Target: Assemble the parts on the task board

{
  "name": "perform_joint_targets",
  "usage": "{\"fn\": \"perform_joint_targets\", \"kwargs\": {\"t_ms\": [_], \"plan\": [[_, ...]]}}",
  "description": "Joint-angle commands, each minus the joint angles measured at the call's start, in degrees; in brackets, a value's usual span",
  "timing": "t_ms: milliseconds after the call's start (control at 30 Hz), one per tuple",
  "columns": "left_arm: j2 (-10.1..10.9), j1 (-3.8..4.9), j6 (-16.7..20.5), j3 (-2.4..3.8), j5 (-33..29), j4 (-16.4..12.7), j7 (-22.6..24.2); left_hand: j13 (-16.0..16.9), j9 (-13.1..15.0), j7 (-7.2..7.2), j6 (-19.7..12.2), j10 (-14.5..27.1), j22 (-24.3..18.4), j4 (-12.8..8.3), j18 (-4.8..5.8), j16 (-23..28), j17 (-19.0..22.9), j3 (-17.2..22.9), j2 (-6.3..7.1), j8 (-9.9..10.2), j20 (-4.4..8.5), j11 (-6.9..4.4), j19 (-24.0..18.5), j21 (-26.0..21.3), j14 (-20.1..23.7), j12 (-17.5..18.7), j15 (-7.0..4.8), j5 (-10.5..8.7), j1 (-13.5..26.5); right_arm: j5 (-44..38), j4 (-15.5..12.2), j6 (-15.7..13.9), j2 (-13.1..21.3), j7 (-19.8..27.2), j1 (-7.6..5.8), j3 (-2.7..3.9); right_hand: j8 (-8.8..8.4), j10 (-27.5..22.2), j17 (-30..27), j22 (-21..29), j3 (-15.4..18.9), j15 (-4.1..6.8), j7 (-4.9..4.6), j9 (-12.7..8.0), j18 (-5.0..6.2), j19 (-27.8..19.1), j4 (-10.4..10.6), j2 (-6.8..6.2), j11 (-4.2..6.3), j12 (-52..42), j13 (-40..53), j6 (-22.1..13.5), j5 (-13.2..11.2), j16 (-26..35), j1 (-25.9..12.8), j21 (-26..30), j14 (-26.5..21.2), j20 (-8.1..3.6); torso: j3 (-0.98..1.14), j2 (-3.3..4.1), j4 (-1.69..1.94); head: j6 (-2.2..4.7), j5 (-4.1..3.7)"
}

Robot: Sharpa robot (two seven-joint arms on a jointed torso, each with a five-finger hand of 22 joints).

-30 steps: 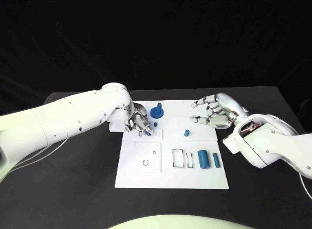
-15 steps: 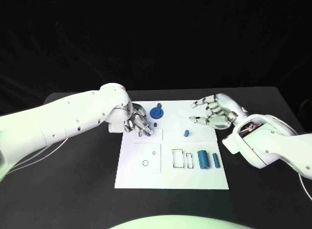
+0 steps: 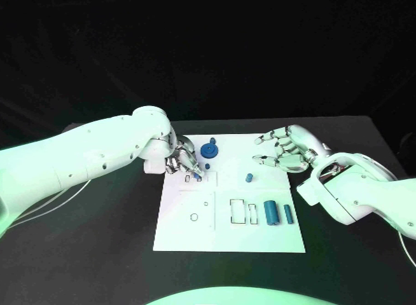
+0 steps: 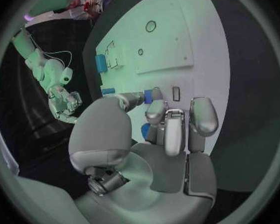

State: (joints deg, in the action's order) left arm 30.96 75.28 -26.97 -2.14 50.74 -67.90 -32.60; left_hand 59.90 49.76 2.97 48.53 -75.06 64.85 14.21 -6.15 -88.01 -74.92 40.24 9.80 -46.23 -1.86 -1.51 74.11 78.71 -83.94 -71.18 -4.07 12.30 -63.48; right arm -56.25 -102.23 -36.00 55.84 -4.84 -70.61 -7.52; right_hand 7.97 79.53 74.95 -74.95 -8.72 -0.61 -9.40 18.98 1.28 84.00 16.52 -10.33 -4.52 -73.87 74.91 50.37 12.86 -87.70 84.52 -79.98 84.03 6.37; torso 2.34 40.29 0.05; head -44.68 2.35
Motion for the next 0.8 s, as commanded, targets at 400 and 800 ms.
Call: {"fn": "perform_joint_targets", "kwargs": {"t_ms": [400, 800], "plan": [[-0.84, 0.49, -2.80, 0.00, -0.05, 1.29, -0.20, -0.04, 0.08, -0.20, 0.19, -0.32, -0.04, -14.58, 0.87, -0.24, -11.11, 14.37, -0.54, 0.00, -0.08, 0.10, 0.41, 0.21, -4.97, -0.01, -0.44, 0.28, -0.27, -0.16, -0.02, 0.67, -0.04, 0.38, 0.13, -0.01, 0.29, -0.07, 10.10, -9.50, -0.43, 0.52, -0.02, -0.16, 1.03, 1.54, 0.03, -0.07, 0.11, -0.11, 3.21, 0.16, 0.27, 0.26, -0.31, 0.30, 4.67, -0.36, 0.00, 0.02, 0.07, -0.11, 0.07], [-2.00, 0.50, -3.31, -0.08, 0.04, 2.83, -0.29, 0.00, 0.09, -0.17, 0.22, -0.34, 0.05, -14.67, 0.89, -0.28, -11.21, 14.37, -0.58, 0.10, -0.08, 0.13, 0.44, 0.25, -4.99, -0.02, -0.42, 0.28, -0.22, -0.16, -0.03, 0.64, -0.10, 0.39, 0.15, -0.01, 0.29, -0.07, 10.10, -9.50, -0.43, 0.52, -0.02, -0.16, 1.03, 1.54, 0.03, -0.07, 0.11, -0.11, 3.21, 0.16, 0.27, 0.26, -0.31, 0.30, 4.67, -0.36, -0.02, 0.02, 0.01, -0.19, 0.18]]}}
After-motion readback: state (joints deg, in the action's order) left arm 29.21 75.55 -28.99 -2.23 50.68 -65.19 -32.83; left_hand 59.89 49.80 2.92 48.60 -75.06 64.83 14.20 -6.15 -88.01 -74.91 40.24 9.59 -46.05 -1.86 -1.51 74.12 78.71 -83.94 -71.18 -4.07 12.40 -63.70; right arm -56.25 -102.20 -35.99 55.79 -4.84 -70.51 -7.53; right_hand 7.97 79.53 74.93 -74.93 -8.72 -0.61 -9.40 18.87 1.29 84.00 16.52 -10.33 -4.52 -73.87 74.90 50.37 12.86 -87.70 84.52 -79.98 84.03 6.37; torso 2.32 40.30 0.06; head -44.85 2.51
